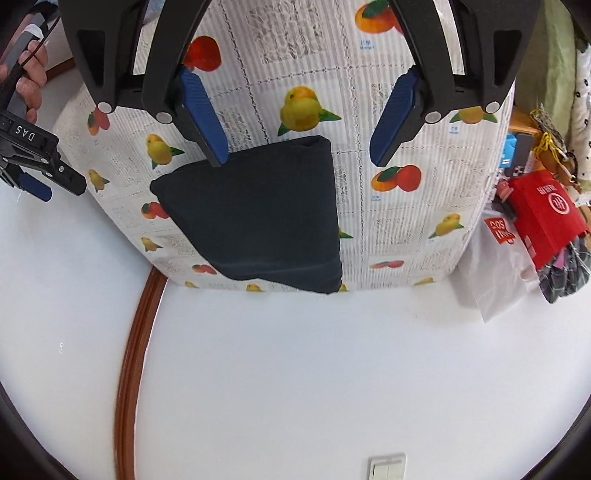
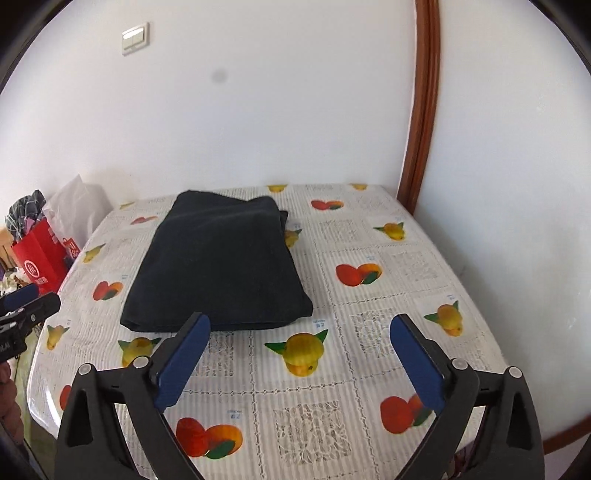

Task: Fold small clothes

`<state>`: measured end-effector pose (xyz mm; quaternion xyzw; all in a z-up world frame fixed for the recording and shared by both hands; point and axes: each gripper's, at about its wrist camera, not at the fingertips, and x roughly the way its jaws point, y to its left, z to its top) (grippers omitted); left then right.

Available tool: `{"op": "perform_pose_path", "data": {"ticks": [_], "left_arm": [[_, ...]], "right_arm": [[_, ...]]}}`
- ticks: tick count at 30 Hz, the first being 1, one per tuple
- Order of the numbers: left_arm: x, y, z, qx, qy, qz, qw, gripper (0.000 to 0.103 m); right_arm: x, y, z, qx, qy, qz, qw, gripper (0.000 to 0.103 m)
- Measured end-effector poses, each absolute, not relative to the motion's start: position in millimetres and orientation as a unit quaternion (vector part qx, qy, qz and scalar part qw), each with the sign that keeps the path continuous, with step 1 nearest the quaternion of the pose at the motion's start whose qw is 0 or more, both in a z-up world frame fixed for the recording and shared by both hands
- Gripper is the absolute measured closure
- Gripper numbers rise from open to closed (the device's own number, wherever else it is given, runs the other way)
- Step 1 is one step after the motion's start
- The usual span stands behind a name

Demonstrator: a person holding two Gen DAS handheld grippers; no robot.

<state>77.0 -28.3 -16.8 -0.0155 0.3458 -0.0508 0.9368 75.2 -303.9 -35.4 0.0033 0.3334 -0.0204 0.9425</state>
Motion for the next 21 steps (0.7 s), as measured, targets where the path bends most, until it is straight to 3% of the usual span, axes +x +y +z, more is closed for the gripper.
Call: {"op": "perform_pose_path", "data": {"ticks": [10,21], "left_arm": [[12,-35,0,-0.012,0.317,-0.045,0.947,0.012],[-3,-44,0,-0.001,0.310,-0.044,0.950,0.012]], "right_arm": [[-2,-294,-6,-0.002,0.292,-0.030,0.956,0.001],[-29,-295,-4,-0.007,0.289,-0.032,0.957,0.000]]}}
